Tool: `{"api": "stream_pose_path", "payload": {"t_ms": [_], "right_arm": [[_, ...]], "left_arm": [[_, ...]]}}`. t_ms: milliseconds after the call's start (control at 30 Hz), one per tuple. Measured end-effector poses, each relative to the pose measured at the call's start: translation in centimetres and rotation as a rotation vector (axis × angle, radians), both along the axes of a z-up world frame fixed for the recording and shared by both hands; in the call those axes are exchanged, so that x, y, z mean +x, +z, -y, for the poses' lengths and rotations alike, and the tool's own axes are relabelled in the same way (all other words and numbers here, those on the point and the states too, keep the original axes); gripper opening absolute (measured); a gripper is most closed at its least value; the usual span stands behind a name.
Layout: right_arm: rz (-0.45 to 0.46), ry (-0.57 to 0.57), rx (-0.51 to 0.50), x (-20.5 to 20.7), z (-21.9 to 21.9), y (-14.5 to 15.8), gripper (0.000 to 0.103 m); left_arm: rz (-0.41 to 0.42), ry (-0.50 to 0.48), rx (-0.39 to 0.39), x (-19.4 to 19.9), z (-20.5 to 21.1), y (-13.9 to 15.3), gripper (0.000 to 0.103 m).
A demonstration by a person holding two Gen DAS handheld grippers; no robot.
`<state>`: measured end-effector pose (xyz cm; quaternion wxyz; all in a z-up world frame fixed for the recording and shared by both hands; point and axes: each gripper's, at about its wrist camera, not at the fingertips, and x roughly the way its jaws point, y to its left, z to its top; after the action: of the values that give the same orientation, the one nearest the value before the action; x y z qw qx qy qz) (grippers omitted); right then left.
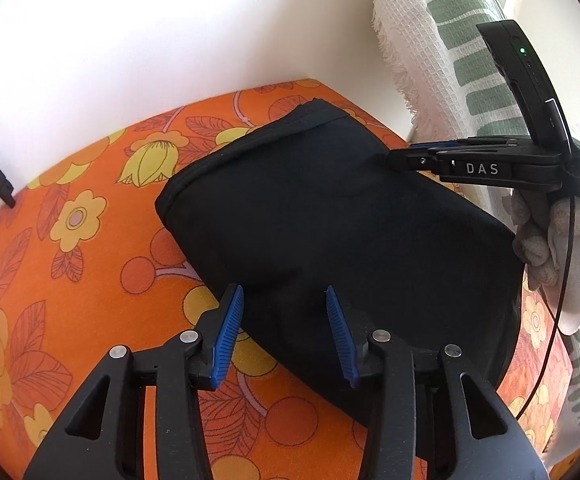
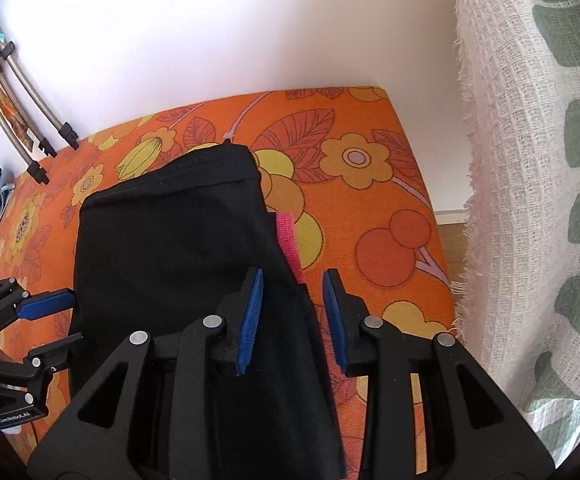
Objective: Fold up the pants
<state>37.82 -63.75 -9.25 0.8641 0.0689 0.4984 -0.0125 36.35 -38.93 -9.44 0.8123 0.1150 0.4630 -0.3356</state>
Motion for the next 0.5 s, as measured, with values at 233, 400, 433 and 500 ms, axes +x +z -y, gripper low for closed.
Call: {"api": "stream_pose_path", "payload": {"t_ms": [233, 400, 433, 500], "right_arm": [[-0.002, 0.089, 0.062, -0.2, 1.0, 1.5, 0.064], [-0.024, 0.141, 0.019, -0.2, 0.3, 1.1, 0.064], [-0.026, 0.145, 0.020, -0.1, 0.3, 1.0, 0.064], [-0.025, 0.149, 0.026, 0.0, 0.2, 0.8, 0.064]], "left_arm": [[-0.032, 0.047, -0.009, -0.5, -0.8, 0.6, 0.057], [-0.036, 0.037, -0.012, -1.1, -0.5, 0.9, 0.062], [-0.038, 0.037, -0.009, -1.2, -0.5, 0.9, 0.062], [-0.050, 0.045, -0.008, -1.0, -0.5, 0.6, 0.062]]}}
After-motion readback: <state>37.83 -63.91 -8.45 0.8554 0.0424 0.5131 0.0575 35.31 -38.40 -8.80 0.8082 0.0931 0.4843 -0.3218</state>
